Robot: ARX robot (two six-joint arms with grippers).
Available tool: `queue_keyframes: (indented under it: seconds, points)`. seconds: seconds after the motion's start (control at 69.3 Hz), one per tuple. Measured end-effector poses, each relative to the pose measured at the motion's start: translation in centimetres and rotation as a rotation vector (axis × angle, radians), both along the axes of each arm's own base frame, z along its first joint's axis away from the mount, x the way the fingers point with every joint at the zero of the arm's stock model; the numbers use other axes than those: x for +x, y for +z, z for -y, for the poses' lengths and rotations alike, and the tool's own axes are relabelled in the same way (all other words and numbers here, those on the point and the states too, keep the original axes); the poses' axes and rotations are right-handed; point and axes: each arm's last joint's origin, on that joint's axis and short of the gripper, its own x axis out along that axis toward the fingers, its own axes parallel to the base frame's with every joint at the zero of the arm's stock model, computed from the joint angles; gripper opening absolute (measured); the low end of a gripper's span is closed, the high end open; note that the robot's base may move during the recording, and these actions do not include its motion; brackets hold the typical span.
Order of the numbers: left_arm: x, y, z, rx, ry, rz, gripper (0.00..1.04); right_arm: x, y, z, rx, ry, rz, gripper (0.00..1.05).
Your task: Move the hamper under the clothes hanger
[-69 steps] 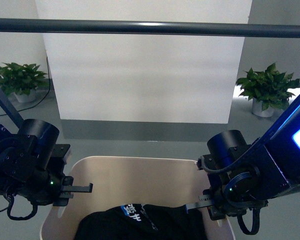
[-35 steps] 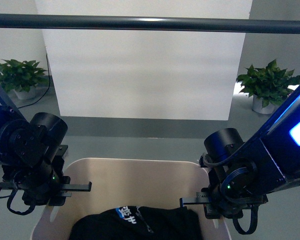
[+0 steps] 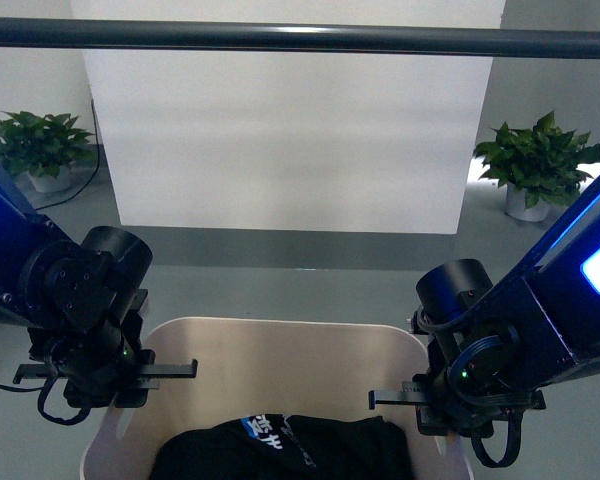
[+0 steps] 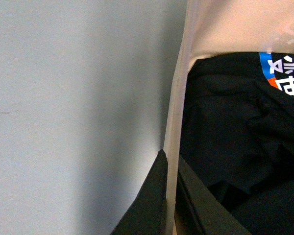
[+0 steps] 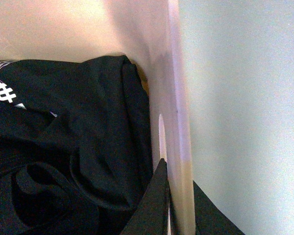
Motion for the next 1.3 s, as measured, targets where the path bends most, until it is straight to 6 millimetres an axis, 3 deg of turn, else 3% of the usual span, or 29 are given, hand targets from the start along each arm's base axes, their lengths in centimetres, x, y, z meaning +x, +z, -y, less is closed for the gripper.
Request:
queue_keyframes:
  seconds: [0.332,0.39,0.505,0.577,0.693,0.837,0.909,1.082,1.298]
  points:
    - [-0.1,-1.6,0.4,-0.038,0.021,-0.009,0.05,0.1,-1.5,0.0,-0.009,-0.007,0.004,0.03]
    - [0.0,-1.9,0.5,-0.053,0.040,-0.009,0.17,0.2,-1.5,0.0,-0.005,-0.008,0.013,0.06]
    - [0.0,-2.3,0.4,-0.075,0.046,-0.004,0.44,0.3,-1.5,-0.1,-0.001,-0.030,0.037,0.32]
    - [0.4,-1.0,0.4,-0.062,0.049,0.041,0.60,0.5,-0.5,-0.2,0.012,-0.041,0.072,0.48]
    - [0.7,0.8,0.3,-0.049,0.037,0.085,0.75,0.6,1.1,0.0,0.027,-0.048,0.108,0.62]
    - [0.7,4.9,0.4,-0.051,0.011,0.172,0.98,0.2,4.8,0.4,0.069,-0.046,0.187,0.85]
    - [0.2,7.4,0.6,-0.077,-0.018,0.247,0.98,-0.4,7.2,0.7,0.098,-0.041,0.251,0.98]
    - [-1.5,11.5,0.8,-0.111,-0.057,0.423,0.98,-2.6,10.6,1.3,0.113,-0.034,0.383,0.97]
    - [-5.6,16.0,0.8,-0.120,-0.099,0.653,0.98,-6.8,14.9,2.4,0.028,-0.032,0.641,0.97]
